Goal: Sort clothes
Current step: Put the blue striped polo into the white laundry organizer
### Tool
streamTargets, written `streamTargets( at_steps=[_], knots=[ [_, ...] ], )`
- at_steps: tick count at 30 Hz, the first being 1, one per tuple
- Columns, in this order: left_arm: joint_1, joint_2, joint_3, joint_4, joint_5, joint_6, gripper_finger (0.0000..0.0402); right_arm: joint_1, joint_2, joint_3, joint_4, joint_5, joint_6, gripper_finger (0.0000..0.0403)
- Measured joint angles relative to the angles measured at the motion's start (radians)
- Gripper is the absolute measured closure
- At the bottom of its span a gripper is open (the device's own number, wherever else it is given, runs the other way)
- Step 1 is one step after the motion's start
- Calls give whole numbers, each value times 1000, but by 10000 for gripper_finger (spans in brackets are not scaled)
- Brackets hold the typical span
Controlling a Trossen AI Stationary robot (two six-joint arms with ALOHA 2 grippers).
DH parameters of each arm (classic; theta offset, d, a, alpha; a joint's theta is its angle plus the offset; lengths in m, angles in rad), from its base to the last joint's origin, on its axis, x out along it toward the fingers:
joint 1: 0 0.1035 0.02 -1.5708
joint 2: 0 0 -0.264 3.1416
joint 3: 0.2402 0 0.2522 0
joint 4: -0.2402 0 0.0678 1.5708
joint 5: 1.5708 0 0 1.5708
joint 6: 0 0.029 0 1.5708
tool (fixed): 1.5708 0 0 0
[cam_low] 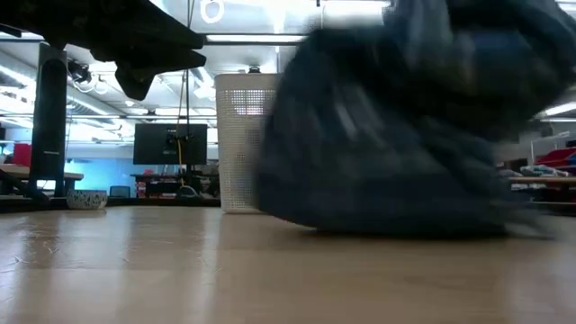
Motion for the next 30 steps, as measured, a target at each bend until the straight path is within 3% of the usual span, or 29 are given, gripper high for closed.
streamTargets(
  at_steps=[6, 14, 24, 30],
  knots=[
    [1, 0, 0, 0, 0, 3, 270, -130, -134, 131, 163, -32, -368, 392],
    [2, 0, 0, 0, -2, 13, 270, -372, -27, 542, 176, -174, -781, 392],
    [2, 0, 0, -8, -3, 28, 270, -637, 204, 1003, 151, -407, -911, 392],
    [2, 0, 0, -8, -3, 30, 270, -716, 288, 1093, -58, -414, -867, 392]
  ],
)
